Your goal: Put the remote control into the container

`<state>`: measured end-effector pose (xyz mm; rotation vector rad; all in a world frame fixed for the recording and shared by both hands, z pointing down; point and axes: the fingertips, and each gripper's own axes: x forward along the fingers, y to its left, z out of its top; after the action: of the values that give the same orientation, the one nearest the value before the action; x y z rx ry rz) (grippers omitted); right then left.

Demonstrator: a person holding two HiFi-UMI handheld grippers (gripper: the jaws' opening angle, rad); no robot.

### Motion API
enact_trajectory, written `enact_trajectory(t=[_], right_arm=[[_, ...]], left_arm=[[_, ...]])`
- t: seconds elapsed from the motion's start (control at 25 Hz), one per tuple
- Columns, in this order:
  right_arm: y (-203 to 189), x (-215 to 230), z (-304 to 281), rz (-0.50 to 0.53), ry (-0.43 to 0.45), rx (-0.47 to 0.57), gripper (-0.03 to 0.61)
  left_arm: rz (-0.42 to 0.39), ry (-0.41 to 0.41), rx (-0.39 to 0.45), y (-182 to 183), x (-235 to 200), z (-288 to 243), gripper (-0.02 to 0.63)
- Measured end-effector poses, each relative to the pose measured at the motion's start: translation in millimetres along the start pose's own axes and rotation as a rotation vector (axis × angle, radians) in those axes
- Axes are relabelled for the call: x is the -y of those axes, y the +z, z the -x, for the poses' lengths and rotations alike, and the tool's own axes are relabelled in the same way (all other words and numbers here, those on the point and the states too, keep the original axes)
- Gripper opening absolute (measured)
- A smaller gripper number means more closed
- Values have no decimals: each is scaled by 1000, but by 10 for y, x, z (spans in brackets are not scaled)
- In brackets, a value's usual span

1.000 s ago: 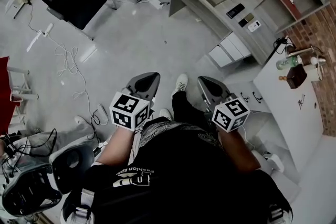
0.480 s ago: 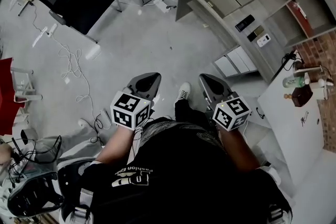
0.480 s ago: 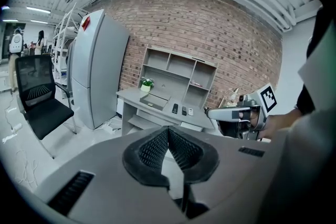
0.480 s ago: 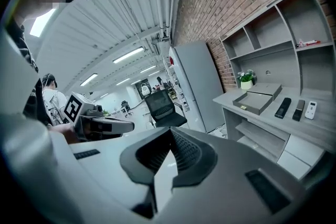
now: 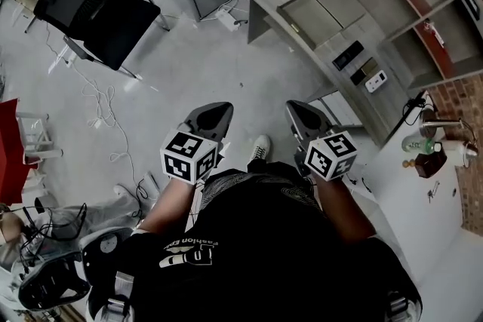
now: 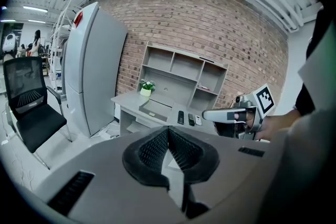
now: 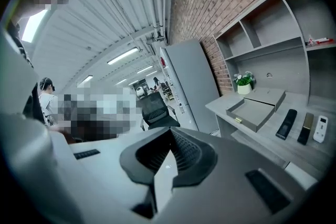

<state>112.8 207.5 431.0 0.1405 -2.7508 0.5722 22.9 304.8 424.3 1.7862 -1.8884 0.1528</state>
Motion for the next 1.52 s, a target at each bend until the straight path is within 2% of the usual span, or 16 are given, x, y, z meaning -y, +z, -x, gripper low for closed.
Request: enact_trajectory(t=[0.4,0.96,1.2,1.52], right_arm=[[378,744,-100,-51,-18,52,8],[534,1428,56,-103,-126,130,8],[517,1755,48,-133,-203,148,8],[734,2199,-119,-211,-364,209,8]], left_arm=[[-55,-12,-36,535,-52,-770,6],[-148,-106,-99,803,61,-1517,6],[-218,-193,-113,966,129,-1930,6],[-282,-369,-168,1233,9,-2532,6]])
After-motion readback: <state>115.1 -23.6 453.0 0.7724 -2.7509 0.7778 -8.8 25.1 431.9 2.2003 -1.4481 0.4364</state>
